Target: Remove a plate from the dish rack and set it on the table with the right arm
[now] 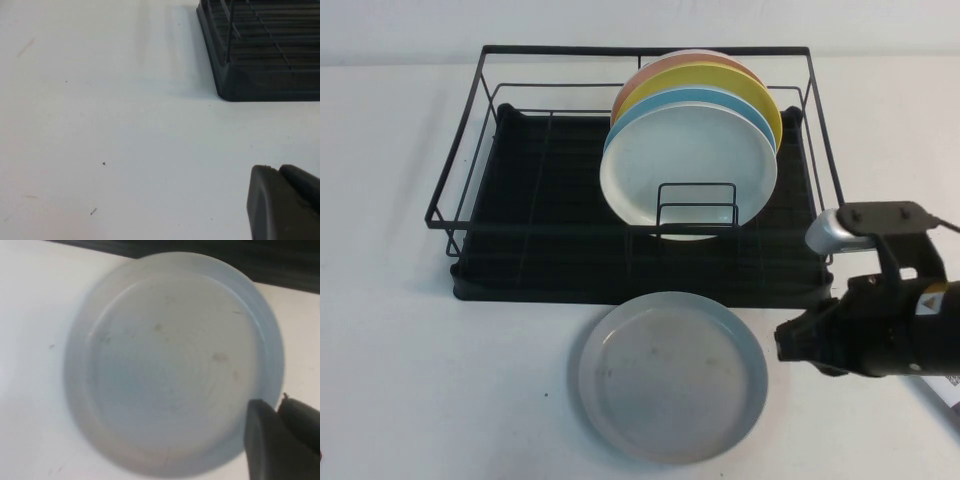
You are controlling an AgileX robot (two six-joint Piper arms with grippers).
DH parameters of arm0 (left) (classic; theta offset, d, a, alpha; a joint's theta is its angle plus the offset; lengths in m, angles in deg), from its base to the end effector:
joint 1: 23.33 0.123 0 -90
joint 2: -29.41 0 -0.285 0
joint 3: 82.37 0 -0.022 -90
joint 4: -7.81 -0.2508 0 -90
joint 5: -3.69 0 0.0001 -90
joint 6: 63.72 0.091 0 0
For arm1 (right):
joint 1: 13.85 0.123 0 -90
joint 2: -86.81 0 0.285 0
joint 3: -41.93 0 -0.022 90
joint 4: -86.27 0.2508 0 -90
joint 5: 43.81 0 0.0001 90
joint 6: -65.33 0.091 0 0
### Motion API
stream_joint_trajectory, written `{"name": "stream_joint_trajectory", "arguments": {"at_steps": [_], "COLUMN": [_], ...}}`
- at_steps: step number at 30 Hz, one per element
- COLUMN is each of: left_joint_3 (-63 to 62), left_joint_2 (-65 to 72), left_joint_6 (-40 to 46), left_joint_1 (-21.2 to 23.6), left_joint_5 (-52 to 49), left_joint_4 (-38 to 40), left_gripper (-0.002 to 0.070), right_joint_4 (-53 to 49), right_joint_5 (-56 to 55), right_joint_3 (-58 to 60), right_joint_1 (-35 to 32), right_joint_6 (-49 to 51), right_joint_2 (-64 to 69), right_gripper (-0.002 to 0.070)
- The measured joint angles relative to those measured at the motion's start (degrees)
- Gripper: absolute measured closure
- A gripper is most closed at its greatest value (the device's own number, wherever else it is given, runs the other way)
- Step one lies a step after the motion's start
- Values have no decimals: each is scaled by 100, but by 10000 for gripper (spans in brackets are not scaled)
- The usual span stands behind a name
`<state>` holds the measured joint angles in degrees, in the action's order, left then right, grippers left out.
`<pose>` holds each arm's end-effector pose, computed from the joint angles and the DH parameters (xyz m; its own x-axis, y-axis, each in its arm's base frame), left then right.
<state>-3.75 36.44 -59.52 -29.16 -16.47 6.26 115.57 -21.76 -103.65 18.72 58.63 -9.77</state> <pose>0.0529 -0.0045 0.1740 -0.2605 0.1256 -0.9573 0.1189 0.9881 0.0973 0.2101 0.1541 0.2427 -0.8040 -0.0998 -0.5862 -0.3732 0.8521 0.3669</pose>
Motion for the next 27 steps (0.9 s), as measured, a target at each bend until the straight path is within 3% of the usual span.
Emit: {"name": "stream_joint_trajectory", "arguments": {"at_steps": [5, 18, 22, 27], "left_joint_3": [0, 0, 0, 0], "left_joint_2": [0, 0, 0, 0], "left_joint_6": [0, 0, 0, 0], "left_joint_1": [0, 0, 0, 0], "left_joint_5": [0, 0, 0, 0], "left_joint_4": [0, 0, 0, 0], "left_gripper": [679, 679, 679, 679], "right_joint_4": [-406, -794, -1069, -1404], "right_joint_5": [725, 1662, 1501, 448], "right_joint_3": [97, 1058, 1353, 2115], "right_joint_1": [0, 0, 0, -18], "right_joint_6": [0, -1, -21, -21], "right_joint_2": [-1065, -2993, -3173, -3310], "right_gripper": [683, 694, 694, 694]}}
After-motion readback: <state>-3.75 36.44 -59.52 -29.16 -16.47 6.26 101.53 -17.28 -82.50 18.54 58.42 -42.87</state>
